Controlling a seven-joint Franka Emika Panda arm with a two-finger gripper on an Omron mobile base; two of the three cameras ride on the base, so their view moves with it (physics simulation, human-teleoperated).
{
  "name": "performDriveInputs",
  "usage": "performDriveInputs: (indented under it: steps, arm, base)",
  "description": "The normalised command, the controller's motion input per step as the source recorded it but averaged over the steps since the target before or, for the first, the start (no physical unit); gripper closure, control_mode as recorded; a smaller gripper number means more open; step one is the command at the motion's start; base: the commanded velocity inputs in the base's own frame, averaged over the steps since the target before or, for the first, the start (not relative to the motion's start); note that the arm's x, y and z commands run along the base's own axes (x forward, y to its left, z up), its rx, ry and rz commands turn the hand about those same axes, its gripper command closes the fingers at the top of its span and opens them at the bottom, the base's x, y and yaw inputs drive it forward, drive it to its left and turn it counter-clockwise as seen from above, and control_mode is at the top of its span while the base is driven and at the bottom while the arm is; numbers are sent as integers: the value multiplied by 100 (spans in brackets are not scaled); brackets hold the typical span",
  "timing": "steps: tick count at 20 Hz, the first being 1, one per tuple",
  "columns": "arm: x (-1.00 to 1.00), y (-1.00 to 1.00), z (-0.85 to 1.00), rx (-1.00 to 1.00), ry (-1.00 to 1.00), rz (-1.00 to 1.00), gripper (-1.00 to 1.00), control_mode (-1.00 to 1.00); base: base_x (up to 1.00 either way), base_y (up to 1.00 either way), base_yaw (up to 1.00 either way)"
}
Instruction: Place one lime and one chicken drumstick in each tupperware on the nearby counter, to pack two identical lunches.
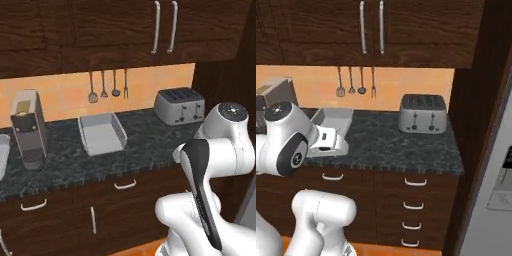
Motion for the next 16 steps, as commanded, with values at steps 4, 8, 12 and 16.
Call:
performDriveInputs:
  steps: [4,8,12,16]
  arm:
    - [0,0,0,0,0,0,-100,100]
    - [0,0,0,0,0,0,-100,100]
    - [0,0,0,0,0,0,-100,100]
    - [0,0,0,0,0,0,-100,100]
  base:
    - [-76,-98,0]
    - [-99,-77,0]
    - [-34,-96,0]
    - [3,-100,0]
